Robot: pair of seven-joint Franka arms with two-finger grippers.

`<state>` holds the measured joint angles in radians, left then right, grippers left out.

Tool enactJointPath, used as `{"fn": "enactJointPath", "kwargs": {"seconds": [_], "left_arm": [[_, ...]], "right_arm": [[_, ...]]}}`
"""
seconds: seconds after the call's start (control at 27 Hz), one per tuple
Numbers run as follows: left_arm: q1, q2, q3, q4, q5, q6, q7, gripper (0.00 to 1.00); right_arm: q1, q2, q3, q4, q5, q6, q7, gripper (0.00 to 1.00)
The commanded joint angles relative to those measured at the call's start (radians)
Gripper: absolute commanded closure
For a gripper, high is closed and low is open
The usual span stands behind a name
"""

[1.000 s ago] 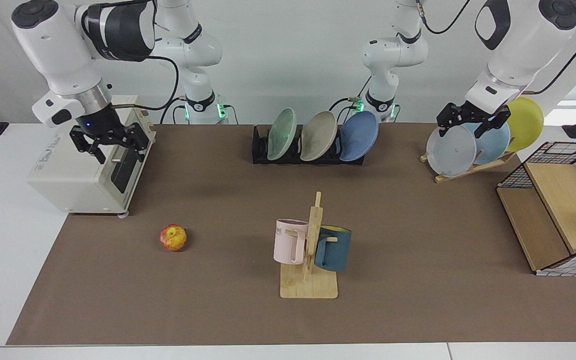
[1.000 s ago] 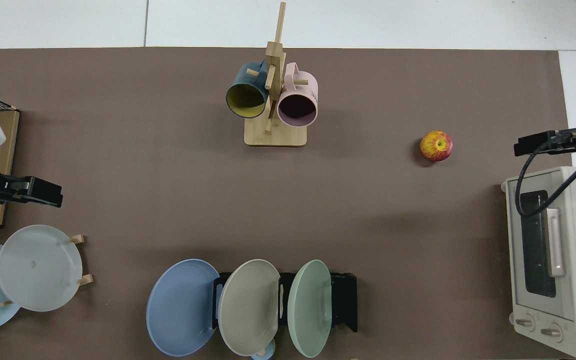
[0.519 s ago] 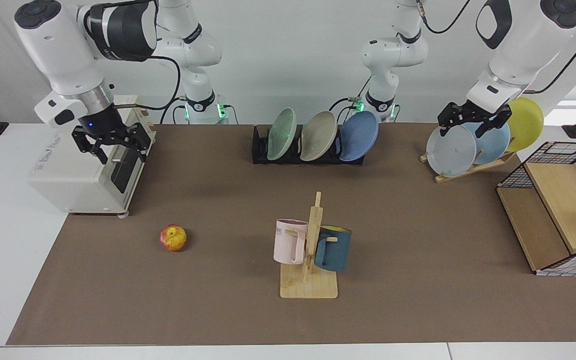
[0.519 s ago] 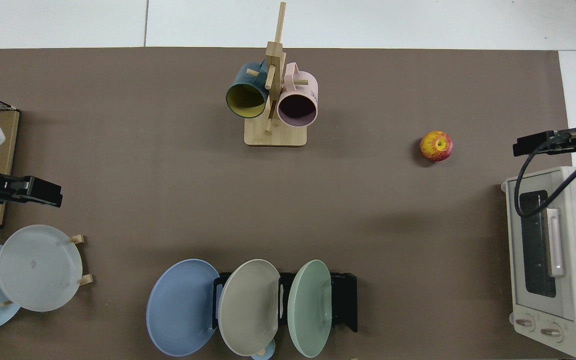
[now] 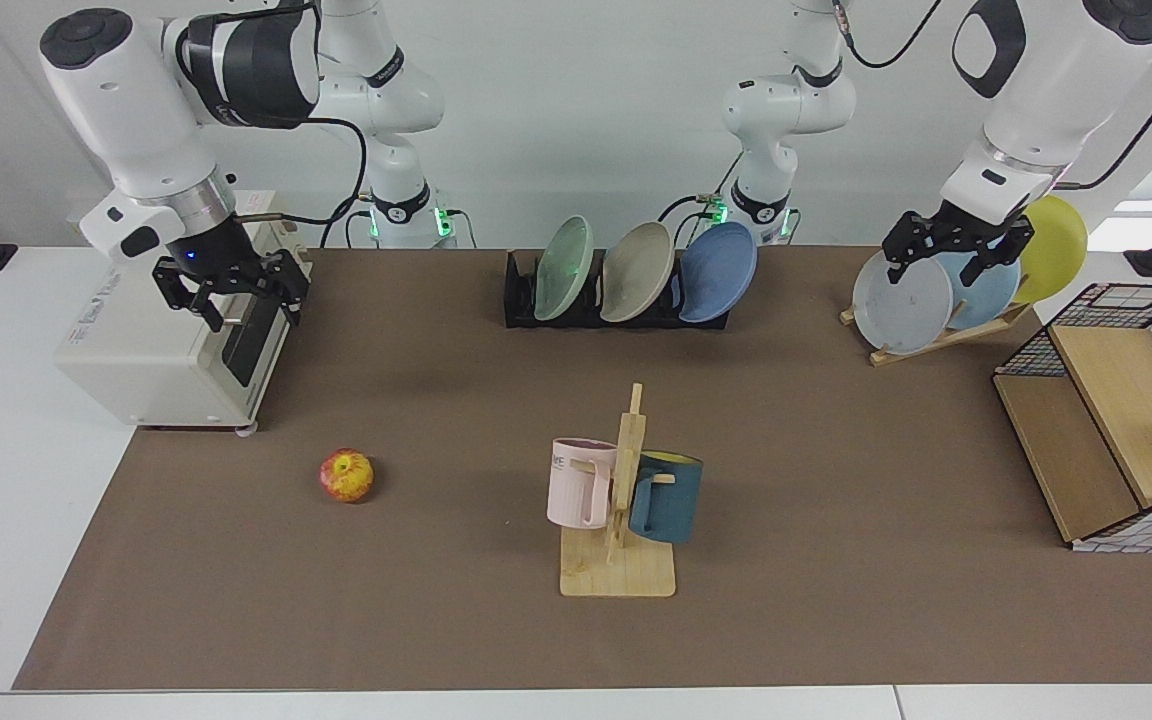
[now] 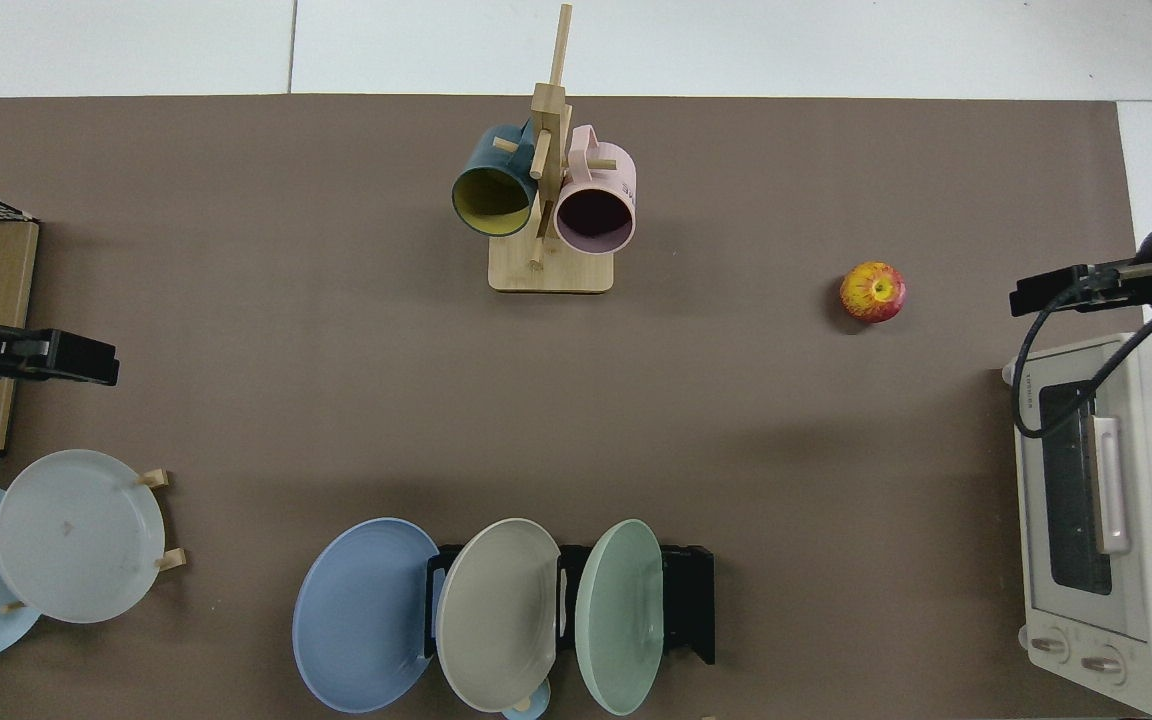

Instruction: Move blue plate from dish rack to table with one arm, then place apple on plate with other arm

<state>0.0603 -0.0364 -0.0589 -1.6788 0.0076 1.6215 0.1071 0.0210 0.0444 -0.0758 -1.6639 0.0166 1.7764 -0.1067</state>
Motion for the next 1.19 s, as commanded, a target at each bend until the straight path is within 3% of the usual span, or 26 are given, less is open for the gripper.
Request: {"fn": "enactJointPath", "kwargs": {"seconds": [0.0, 0.3, 0.59, 1.0, 1.15], "left_arm": [[-0.019, -0.016, 0.016, -0.044, 0.006, 0.023, -0.006, 0.00], [-0.020, -0.065, 0.005, -0.119, 0.002, 0.023, -0.010, 0.00], [-0.022, -0.246, -0.059, -0.378, -0.021, 0.078, -0.066, 0.00], [-0.027, -0.425, -0.176, -0.692, -0.130, 0.159, -0.092, 0.00], [-0.028, -0.453, -0.189, -0.739, -0.176, 0.170, -0.092, 0.00]], "right_arm": [[-0.006, 0.020, 0.004, -0.010, 0.009, 0.029, 0.009, 0.00], [0.020, 0.121, 0.004, 0.084, 0.013, 0.024, 0.050, 0.00], [0.043, 0.239, 0.005, 0.150, 0.008, 0.035, 0.087, 0.00], [0.045, 0.385, 0.004, 0.105, 0.008, 0.253, 0.087, 0.00], [0.056, 0.445, 0.005, 0.107, 0.013, 0.278, 0.088, 0.00]]}}
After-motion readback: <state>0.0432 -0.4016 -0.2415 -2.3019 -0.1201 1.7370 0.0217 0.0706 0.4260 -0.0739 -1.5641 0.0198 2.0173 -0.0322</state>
